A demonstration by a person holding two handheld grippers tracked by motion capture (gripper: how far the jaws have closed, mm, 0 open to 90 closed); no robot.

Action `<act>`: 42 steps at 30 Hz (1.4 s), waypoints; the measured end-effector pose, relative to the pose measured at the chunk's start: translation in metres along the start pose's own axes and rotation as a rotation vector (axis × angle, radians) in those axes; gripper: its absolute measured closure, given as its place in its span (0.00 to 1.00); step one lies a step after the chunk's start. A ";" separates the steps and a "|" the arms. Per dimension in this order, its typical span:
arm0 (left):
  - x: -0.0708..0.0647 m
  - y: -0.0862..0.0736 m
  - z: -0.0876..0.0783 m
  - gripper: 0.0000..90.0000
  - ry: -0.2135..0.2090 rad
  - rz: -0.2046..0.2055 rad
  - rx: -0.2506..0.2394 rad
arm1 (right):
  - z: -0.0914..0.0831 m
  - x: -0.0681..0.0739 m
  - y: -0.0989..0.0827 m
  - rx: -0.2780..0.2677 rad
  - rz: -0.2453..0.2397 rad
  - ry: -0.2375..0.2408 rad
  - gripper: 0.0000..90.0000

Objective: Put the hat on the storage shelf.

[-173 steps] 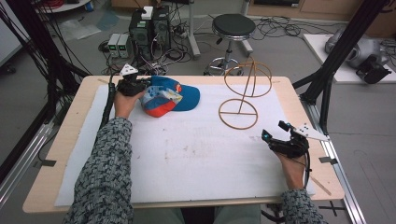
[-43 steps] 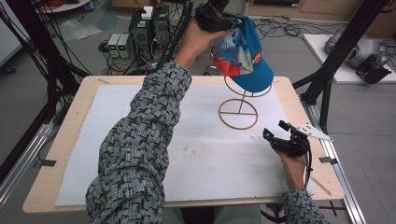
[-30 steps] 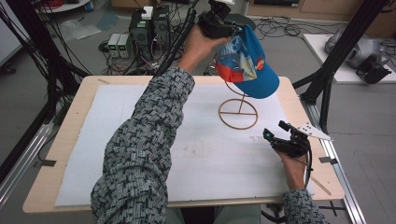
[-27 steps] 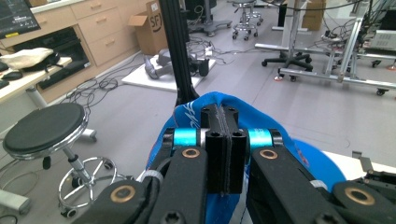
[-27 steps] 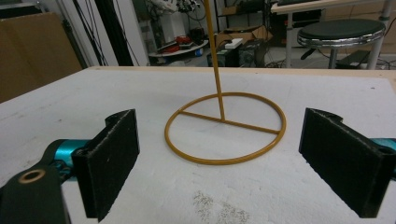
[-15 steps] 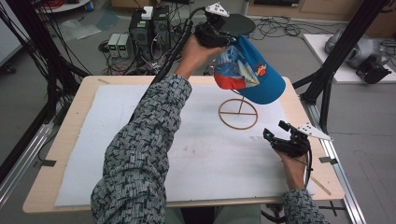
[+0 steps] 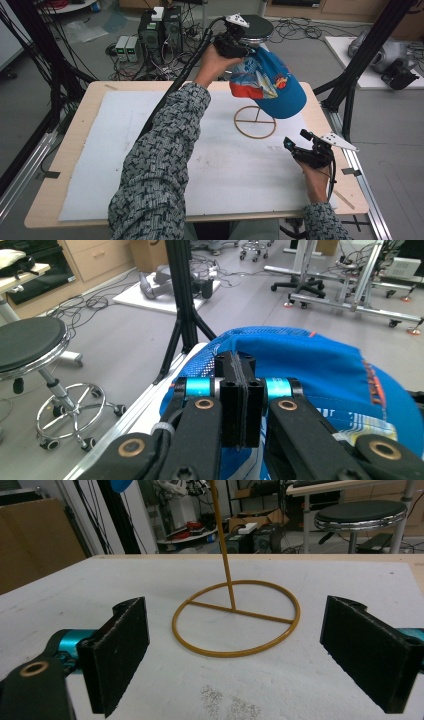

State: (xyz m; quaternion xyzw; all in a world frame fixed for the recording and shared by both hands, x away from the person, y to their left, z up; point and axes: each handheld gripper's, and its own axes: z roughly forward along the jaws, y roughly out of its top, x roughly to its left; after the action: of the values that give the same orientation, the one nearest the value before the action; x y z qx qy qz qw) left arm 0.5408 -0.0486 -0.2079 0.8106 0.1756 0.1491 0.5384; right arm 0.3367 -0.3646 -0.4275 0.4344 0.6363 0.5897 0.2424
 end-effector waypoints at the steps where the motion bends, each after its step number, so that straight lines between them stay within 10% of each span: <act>1: 0.000 -0.001 0.001 0.99 0.000 -0.003 -0.001 | 0.000 0.000 0.000 0.002 -0.001 0.000 0.13; 42: -0.008 -0.006 0.012 0.99 -0.147 -0.018 0.003 | -0.007 -0.008 0.000 -0.019 0.032 -0.019 0.13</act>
State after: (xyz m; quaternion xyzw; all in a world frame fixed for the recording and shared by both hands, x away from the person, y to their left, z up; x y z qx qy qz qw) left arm 0.5379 -0.0597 -0.2185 0.8187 0.1432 0.0840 0.5498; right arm 0.3353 -0.3751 -0.4275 0.4476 0.6213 0.5955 0.2430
